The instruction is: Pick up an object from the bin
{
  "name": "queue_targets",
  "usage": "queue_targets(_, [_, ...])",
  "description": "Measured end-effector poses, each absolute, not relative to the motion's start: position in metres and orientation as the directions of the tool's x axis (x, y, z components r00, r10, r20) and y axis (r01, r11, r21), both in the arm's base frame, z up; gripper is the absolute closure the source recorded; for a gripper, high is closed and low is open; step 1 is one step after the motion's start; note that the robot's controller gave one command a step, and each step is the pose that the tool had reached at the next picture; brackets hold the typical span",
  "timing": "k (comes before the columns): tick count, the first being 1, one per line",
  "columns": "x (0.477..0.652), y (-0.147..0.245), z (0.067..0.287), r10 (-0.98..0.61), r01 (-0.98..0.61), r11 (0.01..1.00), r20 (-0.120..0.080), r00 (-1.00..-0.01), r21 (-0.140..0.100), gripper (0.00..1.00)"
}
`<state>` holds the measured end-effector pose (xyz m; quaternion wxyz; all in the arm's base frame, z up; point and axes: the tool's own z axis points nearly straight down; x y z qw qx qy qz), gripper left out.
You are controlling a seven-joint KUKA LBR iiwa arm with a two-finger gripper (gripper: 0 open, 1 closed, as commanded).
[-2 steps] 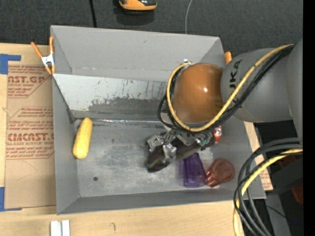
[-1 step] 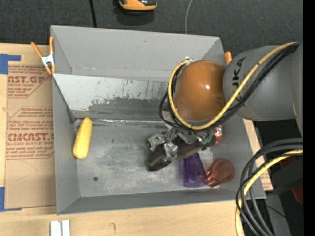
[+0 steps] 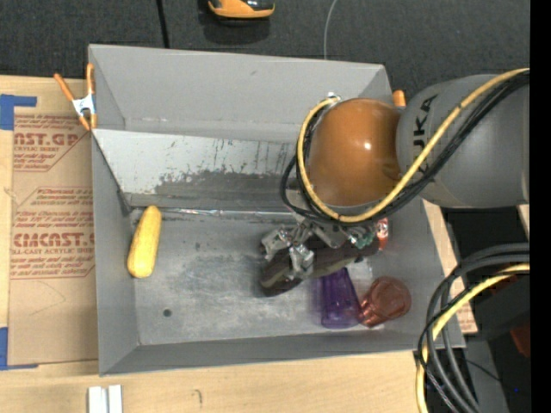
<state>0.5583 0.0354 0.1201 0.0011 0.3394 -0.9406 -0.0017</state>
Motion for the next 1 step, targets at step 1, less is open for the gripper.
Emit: queue_targets(1, [0.5577, 0.0357, 0.1387, -0.639, -0.639, 0.770, 0.003, -0.770, 0.005, 1.00])
